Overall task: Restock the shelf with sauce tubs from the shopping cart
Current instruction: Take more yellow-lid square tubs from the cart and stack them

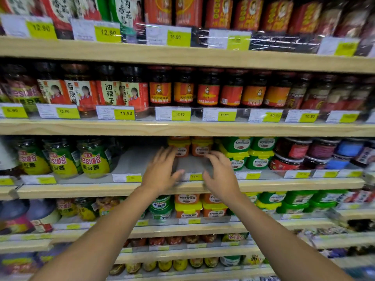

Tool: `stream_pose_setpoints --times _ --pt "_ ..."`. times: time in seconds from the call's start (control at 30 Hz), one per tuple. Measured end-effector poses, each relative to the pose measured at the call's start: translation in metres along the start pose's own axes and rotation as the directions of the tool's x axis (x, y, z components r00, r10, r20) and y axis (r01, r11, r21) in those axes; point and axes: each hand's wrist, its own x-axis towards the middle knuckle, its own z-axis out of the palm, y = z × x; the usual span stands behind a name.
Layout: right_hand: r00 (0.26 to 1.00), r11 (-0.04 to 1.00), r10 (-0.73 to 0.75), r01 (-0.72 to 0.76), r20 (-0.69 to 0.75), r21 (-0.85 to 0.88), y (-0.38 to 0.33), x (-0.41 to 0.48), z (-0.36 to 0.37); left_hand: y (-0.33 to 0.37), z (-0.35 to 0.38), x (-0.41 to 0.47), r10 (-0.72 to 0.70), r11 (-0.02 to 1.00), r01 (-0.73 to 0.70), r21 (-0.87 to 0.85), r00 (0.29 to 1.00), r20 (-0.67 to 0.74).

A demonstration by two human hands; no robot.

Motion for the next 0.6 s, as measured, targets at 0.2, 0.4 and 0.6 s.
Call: stream_pose_setpoints --times 0.2,0.4,0.6 --pt "0.998 0.988 0.035 -0.042 -0.051 -0.152 0.042 -0.066 -0.035 0.065 0.033 -0.048 0.176 0.982 -0.176 0.062 0.984 0.016" --pt "0.984 0.952 0.17 -0.177 -0.046 -0.251 0.118 -0.146 -0.094 0.168 0.084 -0.084 0.288 0.956 -0.291 0.022 0.953 0.088" --pt "0.946 0.885 0.313 -0.322 -0.082 -0.336 0.211 -0.257 -0.174 0.307 0.141 -0.123 0.416 0.91 -0.406 -0.088 0.887 0.203"
